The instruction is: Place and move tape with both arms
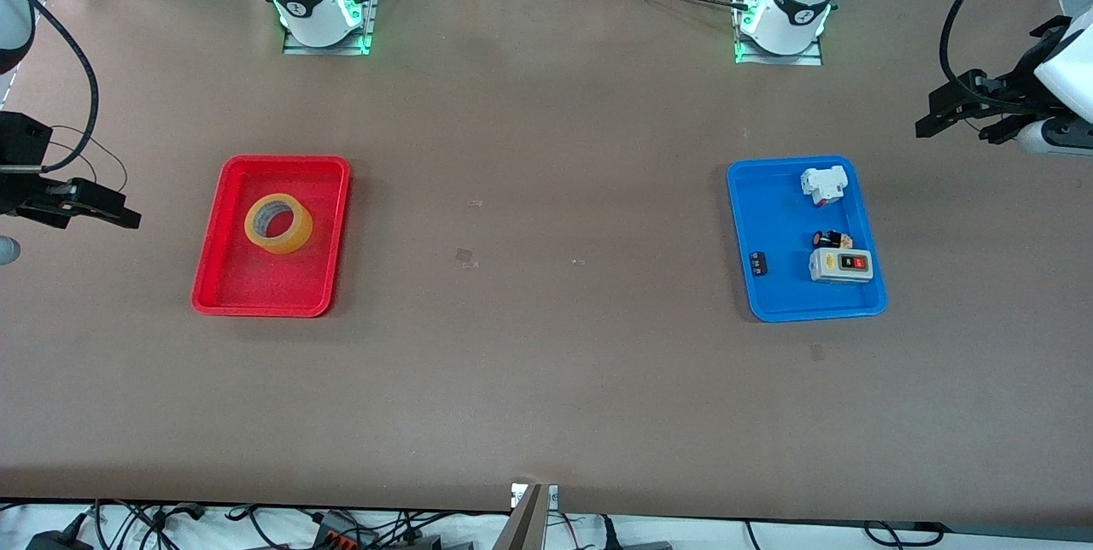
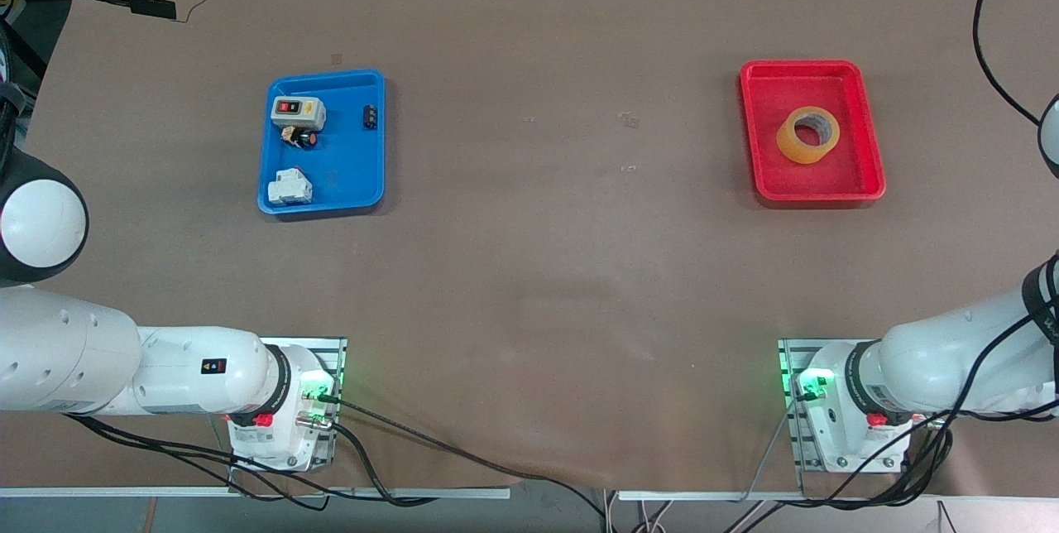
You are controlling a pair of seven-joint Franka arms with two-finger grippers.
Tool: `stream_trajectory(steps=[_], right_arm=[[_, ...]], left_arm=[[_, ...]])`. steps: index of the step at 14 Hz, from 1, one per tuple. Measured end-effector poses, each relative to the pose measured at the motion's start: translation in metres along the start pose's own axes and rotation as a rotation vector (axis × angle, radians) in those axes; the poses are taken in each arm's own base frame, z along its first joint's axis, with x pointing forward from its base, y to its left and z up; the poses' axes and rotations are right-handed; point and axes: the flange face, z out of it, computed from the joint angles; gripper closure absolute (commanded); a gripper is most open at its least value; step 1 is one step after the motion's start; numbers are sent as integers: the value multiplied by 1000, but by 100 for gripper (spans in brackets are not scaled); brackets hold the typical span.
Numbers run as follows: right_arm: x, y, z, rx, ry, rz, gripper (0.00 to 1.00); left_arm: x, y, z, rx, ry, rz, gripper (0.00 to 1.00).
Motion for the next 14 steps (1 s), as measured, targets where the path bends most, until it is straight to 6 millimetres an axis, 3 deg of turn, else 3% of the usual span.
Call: stream_trajectory(steps=[3,6,9,12,14], right_arm=[[8,1,-2,4,55,3,0],[-1,1,8,4,72,3,0],[-39,1,21,3,67,2,0],[-72,1,7,3,58,-11,0],[-80,2,-1,3,63,-19,0]], left_arm=[[1,0,1,0,-1,0,0],[1,0,1,0,-1,-1,0],[0,-2,0,8,-1,-3,0],[1,-1,0,19,-1,-1,0],[1,-1,0,19,-1,0,0]])
